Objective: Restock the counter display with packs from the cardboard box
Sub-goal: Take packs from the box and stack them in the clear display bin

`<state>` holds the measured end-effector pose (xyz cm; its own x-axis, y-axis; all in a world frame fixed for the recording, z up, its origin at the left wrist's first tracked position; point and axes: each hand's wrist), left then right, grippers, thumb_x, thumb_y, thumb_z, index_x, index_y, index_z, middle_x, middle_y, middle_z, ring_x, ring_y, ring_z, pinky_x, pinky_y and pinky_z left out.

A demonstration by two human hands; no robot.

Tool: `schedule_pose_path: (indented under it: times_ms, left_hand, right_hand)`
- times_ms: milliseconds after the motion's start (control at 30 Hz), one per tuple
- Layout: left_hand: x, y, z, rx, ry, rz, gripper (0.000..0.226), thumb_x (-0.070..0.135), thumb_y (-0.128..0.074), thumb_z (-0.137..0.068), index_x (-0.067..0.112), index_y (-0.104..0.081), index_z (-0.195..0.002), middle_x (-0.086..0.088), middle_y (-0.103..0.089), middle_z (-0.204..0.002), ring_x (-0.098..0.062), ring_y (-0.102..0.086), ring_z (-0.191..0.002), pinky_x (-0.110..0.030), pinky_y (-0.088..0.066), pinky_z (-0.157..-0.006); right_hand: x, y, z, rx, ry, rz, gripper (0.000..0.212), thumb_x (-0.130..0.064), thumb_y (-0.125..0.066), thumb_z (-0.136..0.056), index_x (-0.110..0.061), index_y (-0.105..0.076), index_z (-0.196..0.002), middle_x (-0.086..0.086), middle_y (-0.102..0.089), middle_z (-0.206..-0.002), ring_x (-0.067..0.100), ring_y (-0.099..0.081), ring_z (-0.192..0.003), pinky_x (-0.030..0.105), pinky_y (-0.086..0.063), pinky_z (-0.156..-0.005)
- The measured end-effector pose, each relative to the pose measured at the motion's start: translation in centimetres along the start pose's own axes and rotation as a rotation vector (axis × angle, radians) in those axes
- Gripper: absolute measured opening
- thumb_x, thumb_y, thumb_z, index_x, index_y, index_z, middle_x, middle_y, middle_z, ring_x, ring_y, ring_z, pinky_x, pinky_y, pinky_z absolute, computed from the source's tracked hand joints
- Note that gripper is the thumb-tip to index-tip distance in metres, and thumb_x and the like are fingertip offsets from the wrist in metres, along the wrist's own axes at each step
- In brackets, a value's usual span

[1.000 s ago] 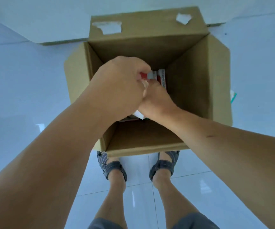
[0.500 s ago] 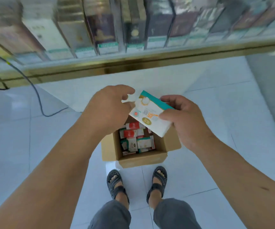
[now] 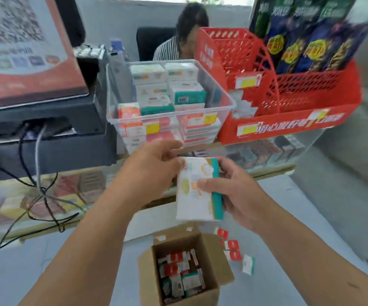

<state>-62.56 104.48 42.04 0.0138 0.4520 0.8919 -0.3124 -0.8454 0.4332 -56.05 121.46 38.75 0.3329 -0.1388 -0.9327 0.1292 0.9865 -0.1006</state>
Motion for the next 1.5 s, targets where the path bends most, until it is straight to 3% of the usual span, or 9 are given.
schedule_pose_path:
  times_ms: [100, 233, 467, 600, 667, 767, 833, 1200, 1500]
  left_hand:
    - [1.1, 2.2, 0.7, 0.022, -0.001, -0.032, 0.030, 0.034, -0.060, -0.094, 0.040, -0.060, -0.123, 0.020, -0.064, -0.107, -0.005, -0.062, -0.096, -0.037, -0.053, -0.091]
    - [1.9, 2.9, 1.4, -0.117, 0.048, 0.114, 0.027, 0.036, -0.058, -0.094, 0.043, -0.059, -0.121, 0.018, -0.071, -0.101, -0.009, -0.067, -0.095, -0.041, -0.057, -0.085]
    - [5.0, 3.1, -1.1, -0.088, 0.093, 0.486, 0.040, 0.025, -0.064, -0.090, 0.043, -0.056, -0.125, 0.006, -0.072, -0.108, -0.018, -0.073, -0.093, -0.042, -0.060, -0.074]
    - [6.7, 3.1, -3.6, 0.002, 0.088, 0.429, 0.035, 0.019, -0.064, -0.091, 0.037, -0.061, -0.122, 0.002, -0.073, -0.108, -0.020, -0.073, -0.093, -0.045, -0.059, -0.080]
    - [7.5, 3.3, -5.0, 0.074, 0.112, 0.419, 0.032, 0.016, -0.063, -0.093, 0.030, -0.062, -0.122, -0.001, -0.073, -0.107, -0.021, -0.073, -0.091, -0.047, -0.059, -0.081]
    - [8.6, 3.4, -6.5, 0.157, 0.110, 0.388, 0.030, 0.014, -0.060, -0.094, 0.025, -0.060, -0.122, -0.003, -0.073, -0.103, -0.022, -0.073, -0.088, -0.049, -0.060, -0.076]
    - [9.0, 3.4, -7.4, 0.205, 0.096, 0.333, 0.030, 0.013, -0.059, -0.095, 0.026, -0.059, -0.122, -0.003, -0.071, -0.101, -0.021, -0.072, -0.085, -0.044, -0.061, -0.071]
    - [7.5, 7.5, -12.5, 0.358, 0.006, -0.130, 0.048, 0.032, -0.060, -0.094, 0.031, -0.047, -0.141, 0.002, -0.059, -0.132, -0.015, -0.059, -0.111, -0.034, -0.052, -0.090]
    - [5.1, 8.9, -15.1, 0.275, -0.023, -0.231, 0.036, 0.038, -0.060, -0.092, 0.036, -0.059, -0.128, 0.018, -0.066, -0.108, 0.000, -0.062, -0.096, -0.023, -0.050, -0.083]
  right_hand:
    - [-2.2, -0.2, 0.4, 0.133, 0.045, -0.112, 0.019, -0.013, -0.067, -0.086, -0.016, -0.057, -0.101, 0.008, -0.075, -0.088, 0.021, -0.073, -0.078, 0.038, -0.059, -0.066]
    - [-4.1, -0.2, 0.3, 0.239, 0.070, -0.394, 0.028, -0.020, -0.067, -0.077, -0.008, -0.053, -0.096, 0.019, -0.073, -0.097, 0.030, -0.072, -0.084, 0.041, -0.058, -0.067]
    - [-8.3, -0.8, -0.1, 0.070, 0.142, -0.383, 0.055, -0.015, -0.071, -0.069, -0.015, -0.053, -0.121, 0.015, -0.073, -0.108, 0.034, -0.073, -0.094, 0.037, -0.060, -0.059]
    - [-10.6, 0.5, -1.8, -0.028, 0.278, -0.003, 0.055, -0.027, -0.077, -0.071, -0.049, -0.056, -0.117, -0.007, -0.070, -0.115, 0.012, -0.070, -0.103, 0.034, -0.060, -0.074]
    - [-11.9, 1.7, -3.1, 0.019, 0.478, 0.557, 0.064, -0.040, -0.078, -0.079, -0.056, -0.041, -0.129, -0.023, -0.047, -0.139, -0.011, -0.048, -0.120, 0.022, -0.053, -0.088]
    - [-14.0, 2.4, -6.1, 0.054, 0.843, 1.344, 0.080, -0.057, -0.066, -0.082, -0.038, -0.026, -0.149, -0.017, -0.023, -0.155, 0.006, -0.013, -0.143, 0.033, -0.025, -0.117]
    - [-15.4, 1.6, -8.4, 0.012, 0.962, 1.570, 0.075, -0.057, -0.061, -0.081, -0.031, -0.032, -0.145, -0.007, -0.039, -0.149, 0.018, -0.025, -0.140, 0.042, -0.029, -0.114]
    - [-18.1, -3.1, -20.0, -0.119, 0.910, 1.760, 0.071, -0.041, -0.069, -0.077, -0.024, -0.034, -0.137, -0.001, -0.056, -0.129, 0.026, -0.049, -0.118, 0.043, -0.044, -0.097]
    - [-15.8, -6.1, -27.6, -0.119, 0.758, 1.856, 0.063, -0.035, -0.068, -0.077, -0.026, -0.042, -0.133, 0.001, -0.053, -0.132, 0.027, -0.045, -0.123, 0.043, -0.042, -0.096]
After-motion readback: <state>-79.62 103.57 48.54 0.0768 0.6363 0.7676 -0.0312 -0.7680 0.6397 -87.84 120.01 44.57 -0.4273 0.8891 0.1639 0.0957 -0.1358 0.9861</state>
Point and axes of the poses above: each hand's wrist, its own z-axis away from the middle knuckle, its own y-axis out of the back of the hand, x = y × z
